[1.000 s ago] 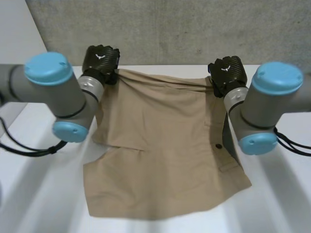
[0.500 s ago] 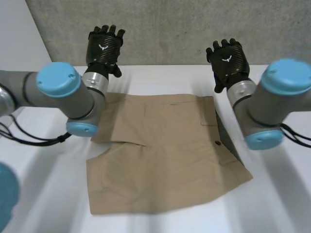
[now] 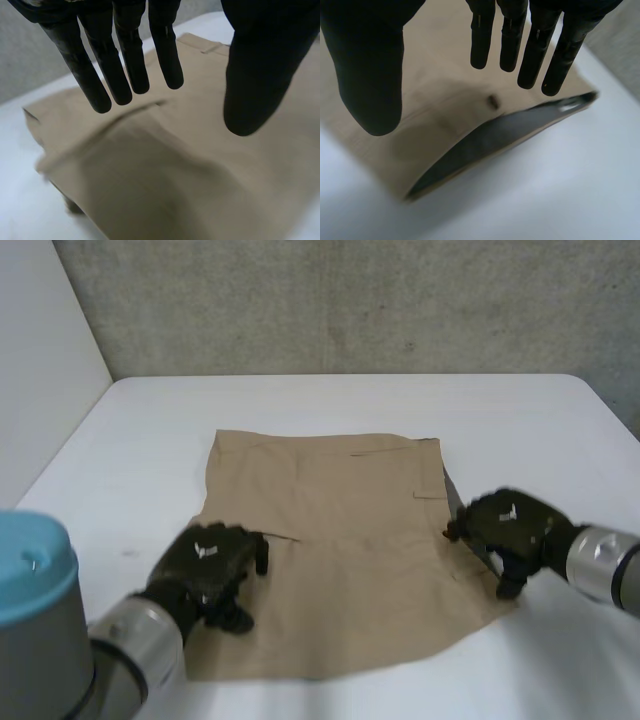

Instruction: Fold the shorts.

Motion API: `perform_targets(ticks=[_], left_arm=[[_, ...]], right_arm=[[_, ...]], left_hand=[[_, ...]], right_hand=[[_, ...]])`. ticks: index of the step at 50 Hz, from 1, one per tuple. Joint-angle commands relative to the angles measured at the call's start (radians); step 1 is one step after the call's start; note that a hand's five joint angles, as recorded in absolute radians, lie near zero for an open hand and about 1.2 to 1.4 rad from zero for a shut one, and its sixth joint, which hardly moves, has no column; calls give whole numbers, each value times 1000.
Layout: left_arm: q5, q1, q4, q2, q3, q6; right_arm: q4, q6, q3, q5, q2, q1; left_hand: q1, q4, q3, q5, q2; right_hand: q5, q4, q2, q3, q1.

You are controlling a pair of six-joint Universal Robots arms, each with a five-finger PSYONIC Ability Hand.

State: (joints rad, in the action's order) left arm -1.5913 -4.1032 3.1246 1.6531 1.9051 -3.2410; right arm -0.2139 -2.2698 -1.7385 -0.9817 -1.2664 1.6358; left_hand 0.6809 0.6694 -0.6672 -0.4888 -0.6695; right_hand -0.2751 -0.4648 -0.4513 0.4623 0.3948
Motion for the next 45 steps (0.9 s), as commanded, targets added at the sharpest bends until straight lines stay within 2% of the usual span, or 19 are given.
perform_targets(ticks=[1, 6, 12, 19, 22, 29, 36, 45], left_arm=[[-2, 57, -47, -13, 72, 24], [-6, 77, -72, -7, 100, 33], [-21, 70, -40, 60, 117, 37], [-133, 51, 31, 151, 101, 30], [-153, 35, 57, 172, 97, 27], [-159, 8, 126, 189, 88, 23], [-160, 1, 173, 192, 72, 21], [-162, 1, 206, 195, 46, 21]], right_arm=[[22, 87, -159, 55, 4, -56], [74, 96, -219, 124, 5, -105], [126, 98, -226, 149, 16, -119], [209, 98, -227, 149, 62, -114], [226, 98, -225, 147, 68, -114], [257, 98, -214, 146, 81, -113], [297, 84, -204, 138, 81, -102], [297, 16, -179, 124, 78, -45]], left_hand=[[173, 184, -186, -190, -184], [167, 178, -180, -184, -178], [53, 64, -66, -70, -64], [-106, -95, 92, 89, 95], [-124, -112, 110, 106, 112], [-136, -124, 122, 118, 124], [-141, -130, 128, 124, 130], [-141, -130, 128, 124, 130]], right_hand=[[-129, -113, -127, 116, 183], [-164, -149, -162, 151, 219], [-222, -207, -221, 210, 277], [-305, -289, -303, 292, 359], [-316, -301, -315, 304, 371], [-422, -407, -420, 409, 477], [-900, -885, -899, 888, 955], [-872, -856, -870, 859, 926]])
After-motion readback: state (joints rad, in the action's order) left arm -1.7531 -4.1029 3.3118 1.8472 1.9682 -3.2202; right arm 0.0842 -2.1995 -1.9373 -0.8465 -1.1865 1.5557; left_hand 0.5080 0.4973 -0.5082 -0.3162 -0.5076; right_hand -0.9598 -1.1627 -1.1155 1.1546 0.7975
